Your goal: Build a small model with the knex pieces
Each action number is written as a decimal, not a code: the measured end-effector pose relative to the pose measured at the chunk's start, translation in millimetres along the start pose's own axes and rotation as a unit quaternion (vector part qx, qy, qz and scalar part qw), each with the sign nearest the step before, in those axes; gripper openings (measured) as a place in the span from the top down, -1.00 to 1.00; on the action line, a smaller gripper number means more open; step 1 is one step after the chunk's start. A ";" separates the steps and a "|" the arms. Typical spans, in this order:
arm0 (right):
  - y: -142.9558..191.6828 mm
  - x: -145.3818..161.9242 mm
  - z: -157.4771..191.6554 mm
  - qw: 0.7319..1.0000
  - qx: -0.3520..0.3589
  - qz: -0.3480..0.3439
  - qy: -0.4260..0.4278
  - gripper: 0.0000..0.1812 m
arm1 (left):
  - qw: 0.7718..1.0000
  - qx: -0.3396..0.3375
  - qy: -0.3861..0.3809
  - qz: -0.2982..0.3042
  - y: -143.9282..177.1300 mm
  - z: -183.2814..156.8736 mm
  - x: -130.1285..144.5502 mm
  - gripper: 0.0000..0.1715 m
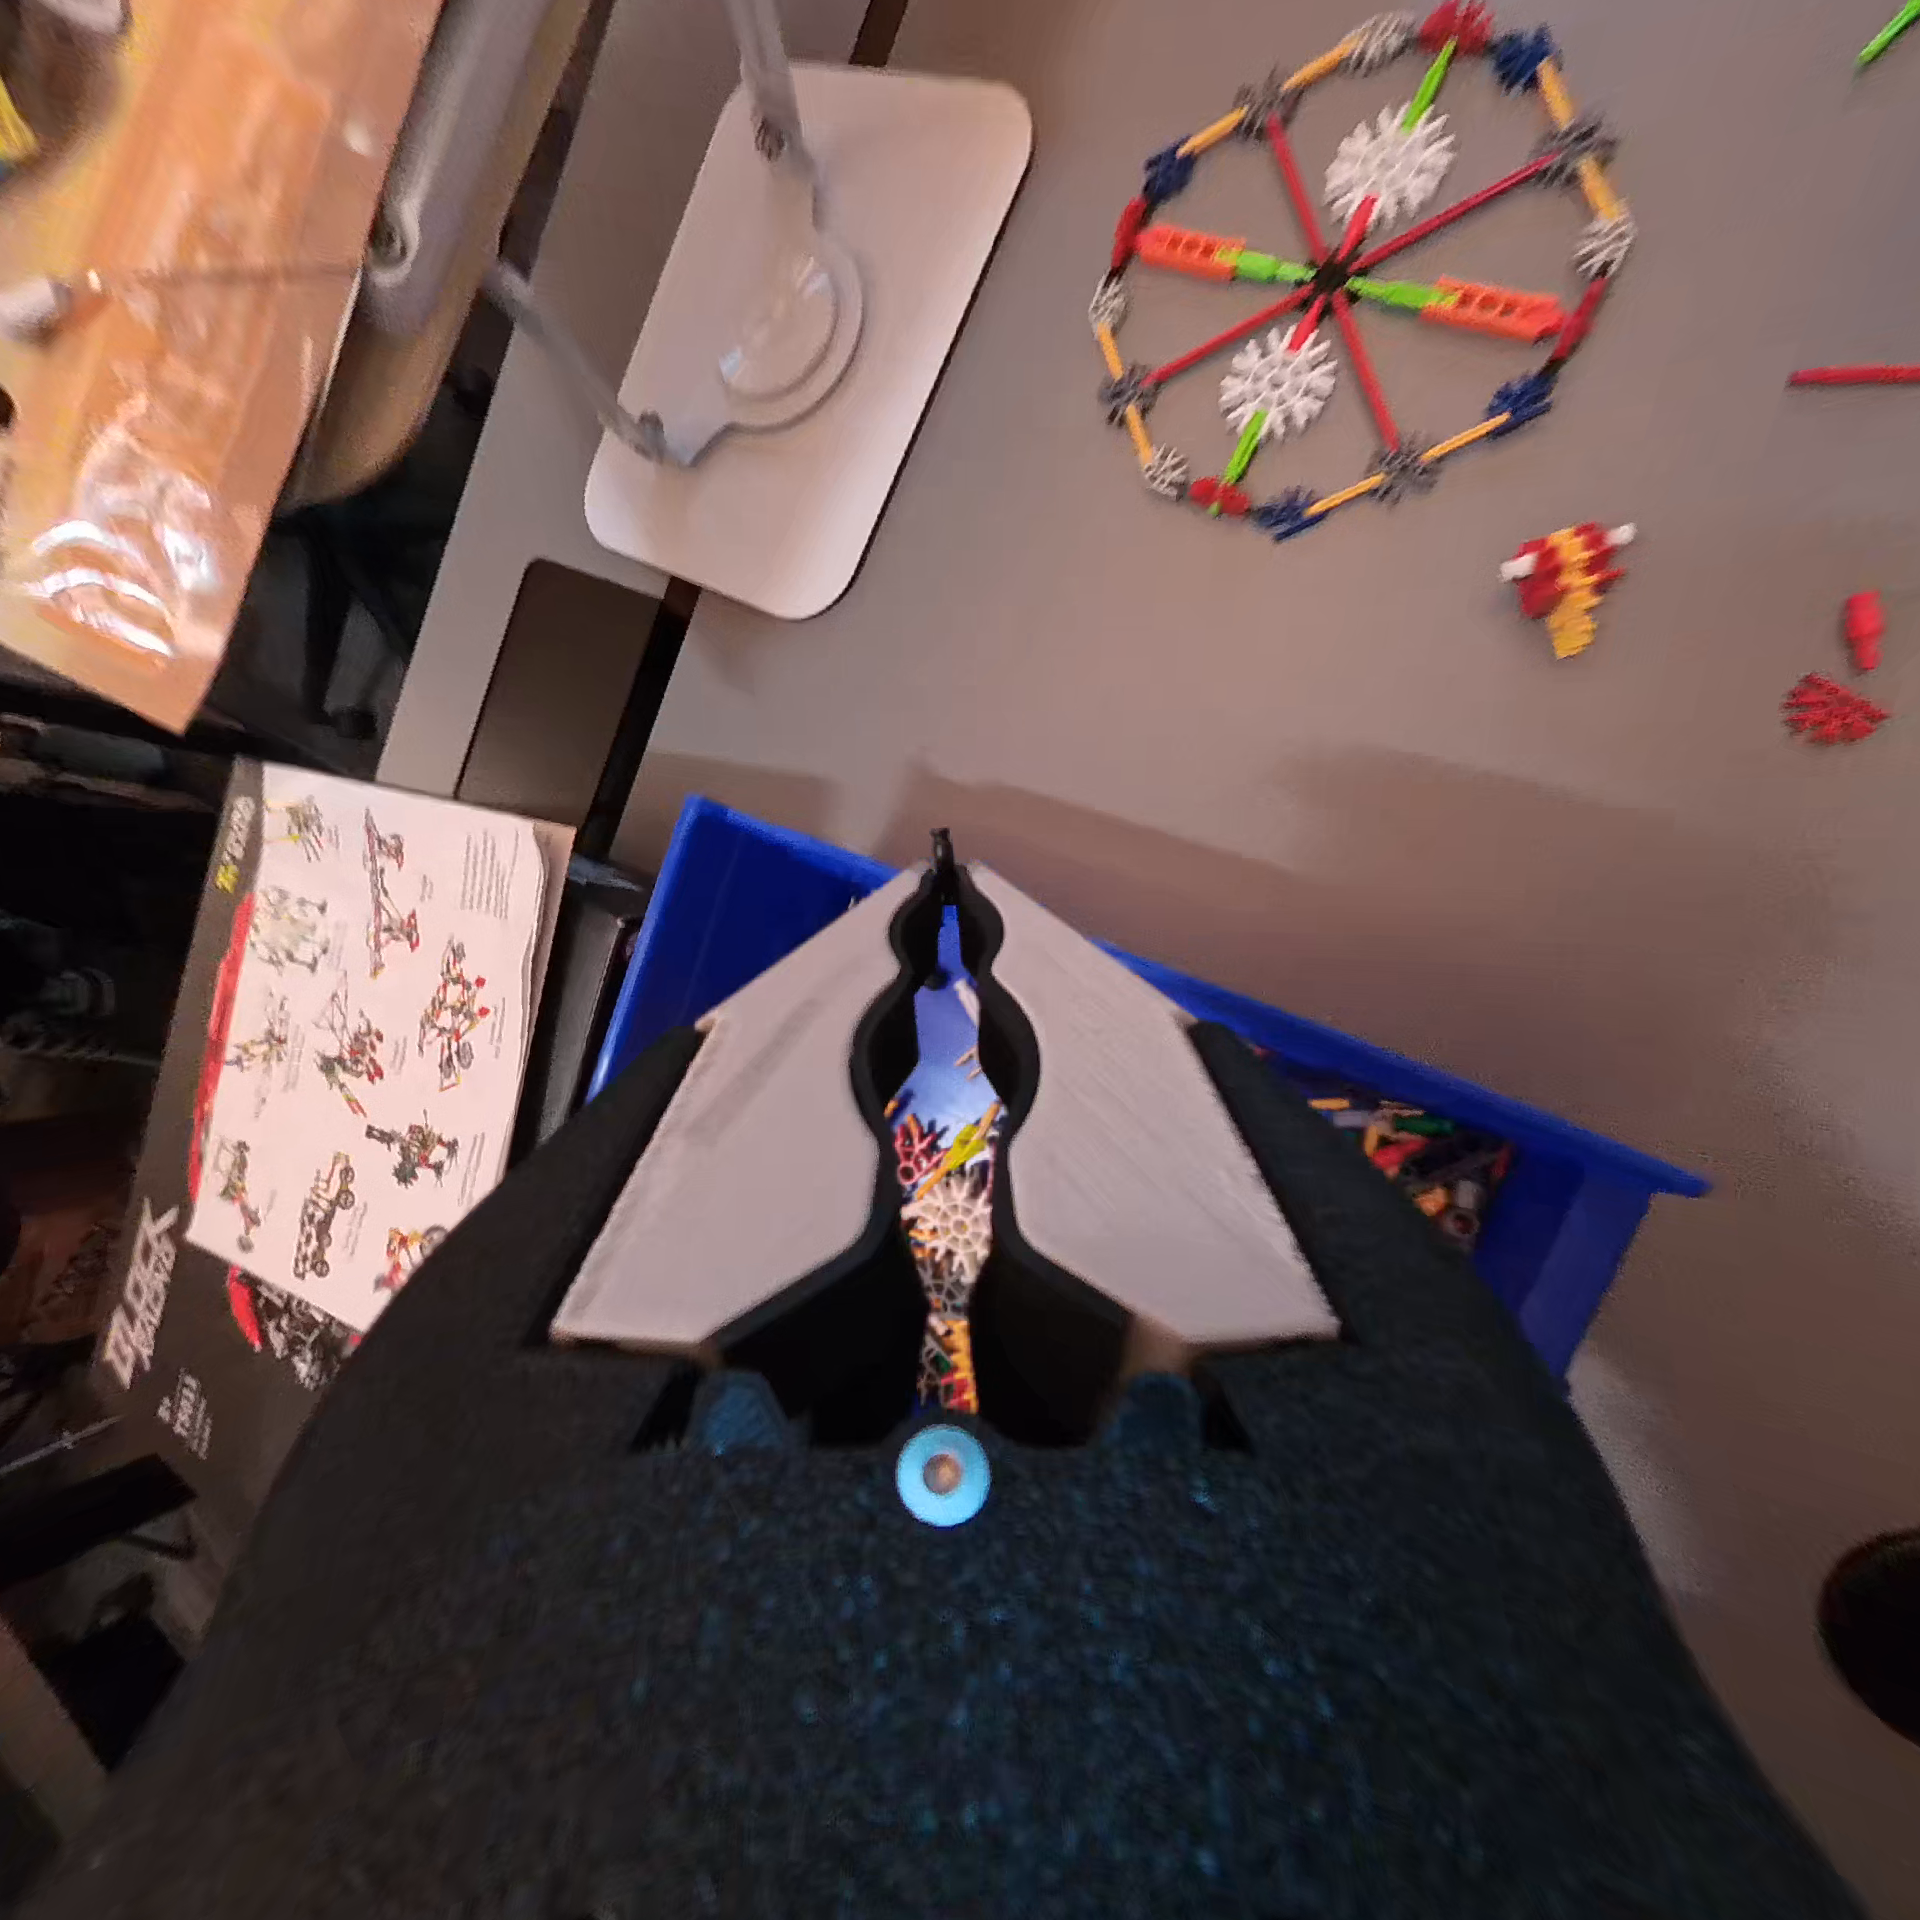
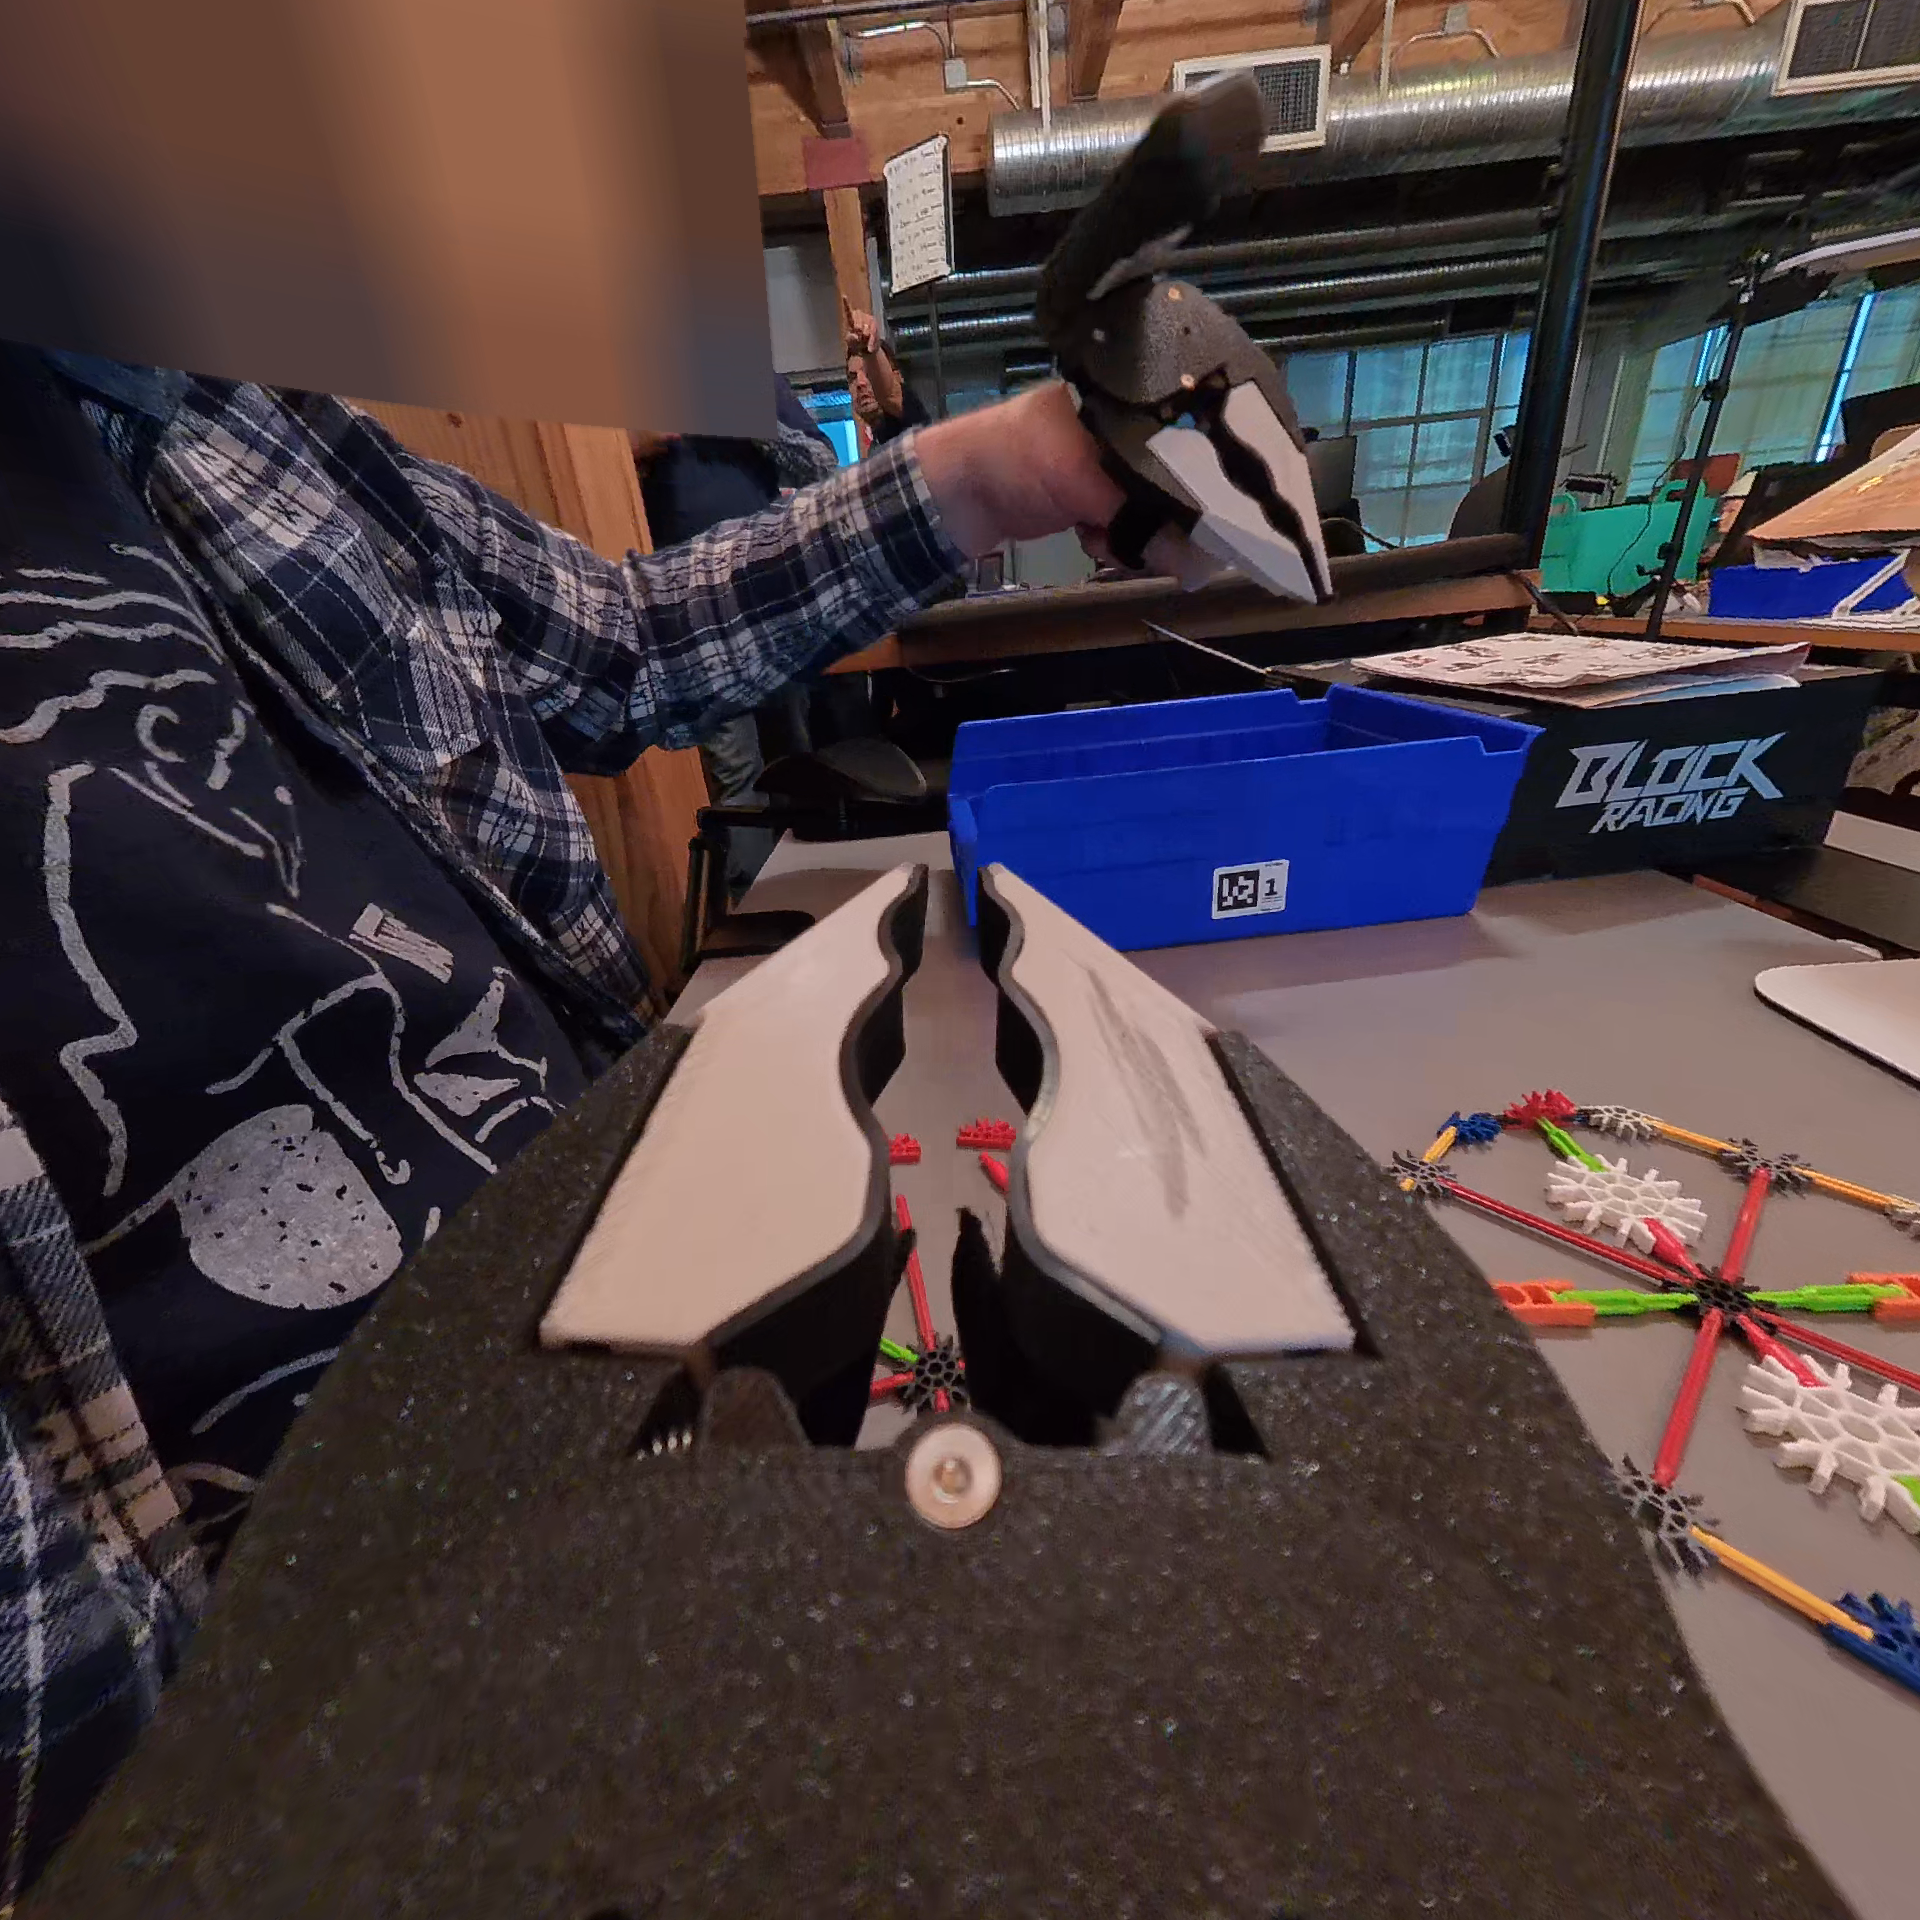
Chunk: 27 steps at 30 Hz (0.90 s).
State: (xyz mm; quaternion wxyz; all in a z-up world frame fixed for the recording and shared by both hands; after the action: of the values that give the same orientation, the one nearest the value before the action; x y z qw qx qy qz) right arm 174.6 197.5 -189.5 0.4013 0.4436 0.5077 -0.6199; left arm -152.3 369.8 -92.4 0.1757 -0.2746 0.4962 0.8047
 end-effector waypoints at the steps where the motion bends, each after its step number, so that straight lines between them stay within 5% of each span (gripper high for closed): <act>1: -0.5 0.1 0.4 1.000 -0.001 0.000 0.000 0.91 | 1.000 0.000 -0.005 -0.004 3.0 -6.4 -5.8 0.98; 14: -4.4 2.3 2.1 1.000 0.002 0.005 0.003 0.91 | 0.998 0.044 -0.041 -0.027 -0.4 -91.2 -50.0 0.98; 27: -5.0 3.3 1.5 1.000 0.001 -0.002 -0.006 0.91 | 0.997 0.040 -0.036 -0.060 -8.0 -133.2 -67.8 0.98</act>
State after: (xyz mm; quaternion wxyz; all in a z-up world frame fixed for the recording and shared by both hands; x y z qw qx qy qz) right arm 168.7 196.7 -191.2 0.4030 0.4393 0.5056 -0.6236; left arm -58.8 253.4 -103.7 0.2522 -0.2676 0.5039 0.7816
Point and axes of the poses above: each gripper's, where its closed fingertips meet, y back along the fingers, x out of its underside, z = x × y across the jaws, the point moved 8 cm from there along y, back along the fingers, and after that the axes turned 7 degrees about -z, right-handed, at the moved point
